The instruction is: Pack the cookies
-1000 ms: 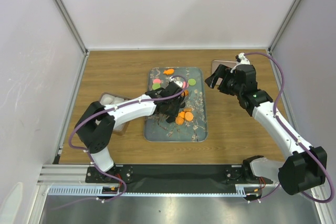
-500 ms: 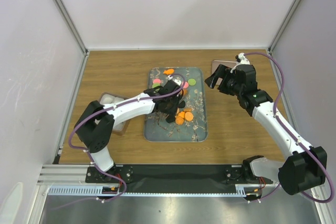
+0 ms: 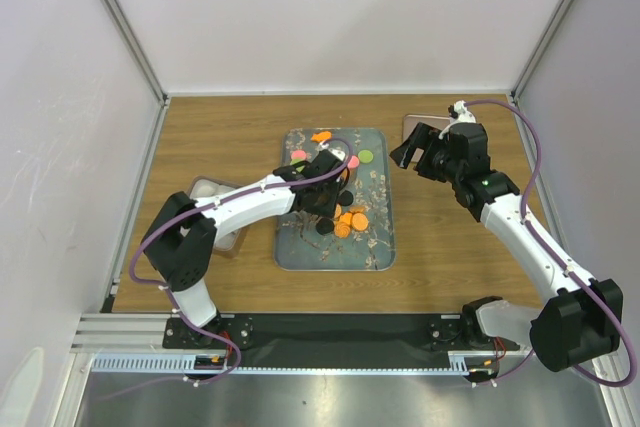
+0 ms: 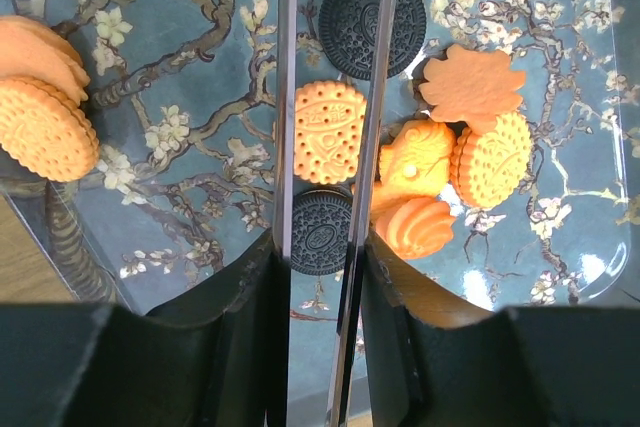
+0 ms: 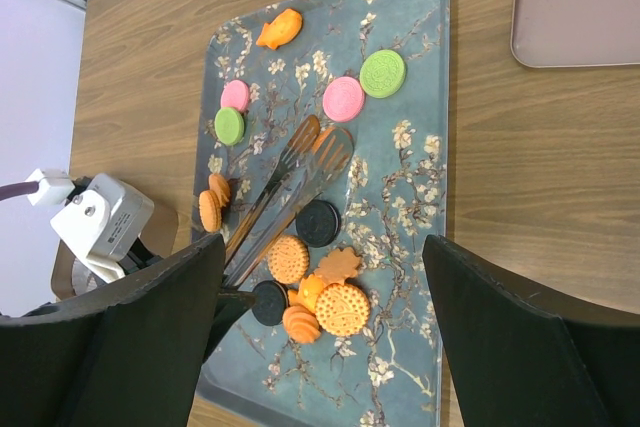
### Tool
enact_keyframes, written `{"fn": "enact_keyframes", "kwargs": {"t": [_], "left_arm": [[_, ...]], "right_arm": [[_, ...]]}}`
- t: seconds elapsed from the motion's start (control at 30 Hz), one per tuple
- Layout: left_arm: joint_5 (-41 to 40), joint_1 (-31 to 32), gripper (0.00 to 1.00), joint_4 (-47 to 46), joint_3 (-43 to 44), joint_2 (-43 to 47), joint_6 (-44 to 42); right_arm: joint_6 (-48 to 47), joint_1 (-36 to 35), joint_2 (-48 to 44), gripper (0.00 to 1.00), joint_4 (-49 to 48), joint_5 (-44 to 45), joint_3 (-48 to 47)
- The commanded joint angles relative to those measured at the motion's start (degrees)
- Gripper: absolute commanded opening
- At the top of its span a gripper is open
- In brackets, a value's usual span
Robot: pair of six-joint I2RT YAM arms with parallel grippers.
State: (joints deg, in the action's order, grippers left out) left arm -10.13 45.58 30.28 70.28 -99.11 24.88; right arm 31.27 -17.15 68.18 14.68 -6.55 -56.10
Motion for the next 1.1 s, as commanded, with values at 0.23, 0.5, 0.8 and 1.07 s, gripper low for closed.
{"fn": "enact_keyframes", "kwargs": {"t": [0.23,0.5,0.8,1.07], "left_arm": [[0.1,-0.8,0.39,0.2,2.9,5.5,-0.6],[-1.6,-1.4,0.39,3.7,3.3,10.1,-0.5],[-2.9,-5.7,0.39,10.0,0.4,18.7,-0.1],[-5.6,-10.3,0.40,18.7,-3.9,29.2,3.8]], "right_arm": [[-0.5,-0.3,-0.9,0.87,-1.9,-0.6,0.1],[-0.5,-0.2,-0.7,0.87,-2.0,-0.6,0.1],[-0.5,-0.2,-0.1,0.87,-2.0,-0.7,0.0],[-0.3,-0.3,0.3,0.87,-2.1,-1.2,0.1]]}}
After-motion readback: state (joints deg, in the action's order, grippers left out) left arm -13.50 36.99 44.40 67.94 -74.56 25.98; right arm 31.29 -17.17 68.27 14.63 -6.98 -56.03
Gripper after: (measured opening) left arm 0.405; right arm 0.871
